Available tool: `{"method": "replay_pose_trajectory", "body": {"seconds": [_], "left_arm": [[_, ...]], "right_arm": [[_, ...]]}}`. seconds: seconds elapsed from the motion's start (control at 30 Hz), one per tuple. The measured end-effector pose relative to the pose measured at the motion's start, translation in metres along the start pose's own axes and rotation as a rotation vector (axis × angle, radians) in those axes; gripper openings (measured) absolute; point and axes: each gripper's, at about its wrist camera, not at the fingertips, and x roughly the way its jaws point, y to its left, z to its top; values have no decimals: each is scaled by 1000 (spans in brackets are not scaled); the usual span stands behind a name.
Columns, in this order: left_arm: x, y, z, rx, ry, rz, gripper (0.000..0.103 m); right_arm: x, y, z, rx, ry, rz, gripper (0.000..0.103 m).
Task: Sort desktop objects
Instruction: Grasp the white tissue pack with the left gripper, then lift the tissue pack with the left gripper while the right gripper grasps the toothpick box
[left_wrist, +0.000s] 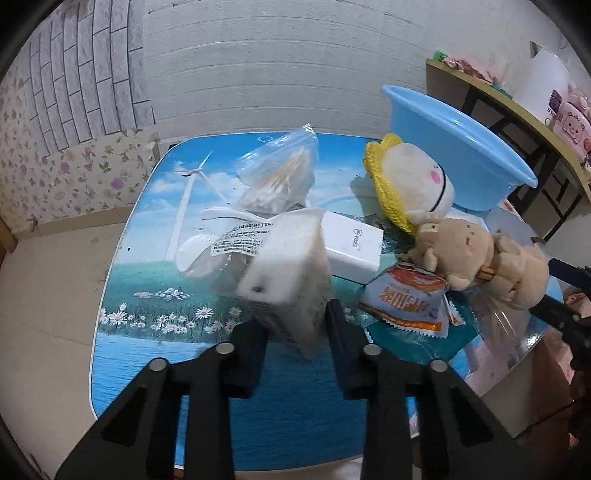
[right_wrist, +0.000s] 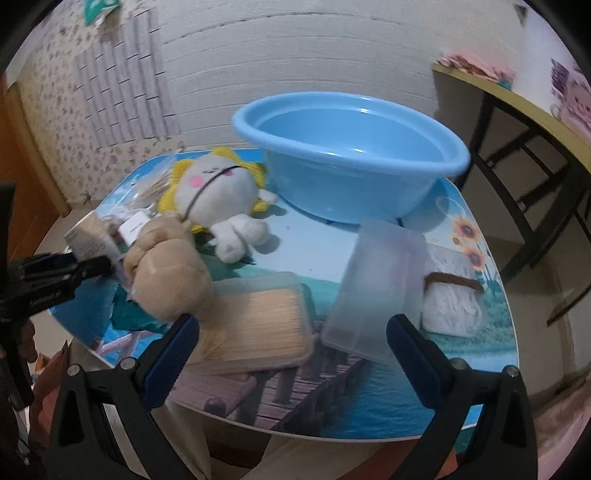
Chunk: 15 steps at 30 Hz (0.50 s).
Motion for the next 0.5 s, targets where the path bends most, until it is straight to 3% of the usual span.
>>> {"method": "replay_pose_trajectory", "body": {"seconds": [0.1,0.27,0.5], "left_arm": [[-3,-1,-2,13,1,-19,19],[-12,-1,-8,16,1,-33,19],[-23,2,-16,8,1,-20,19]], "right_arm": [[1,7,-2,-33,-6,18,103],[7,17,-6,-74,14,83,103],[13,26,-7,-124,11,60,103]]}}
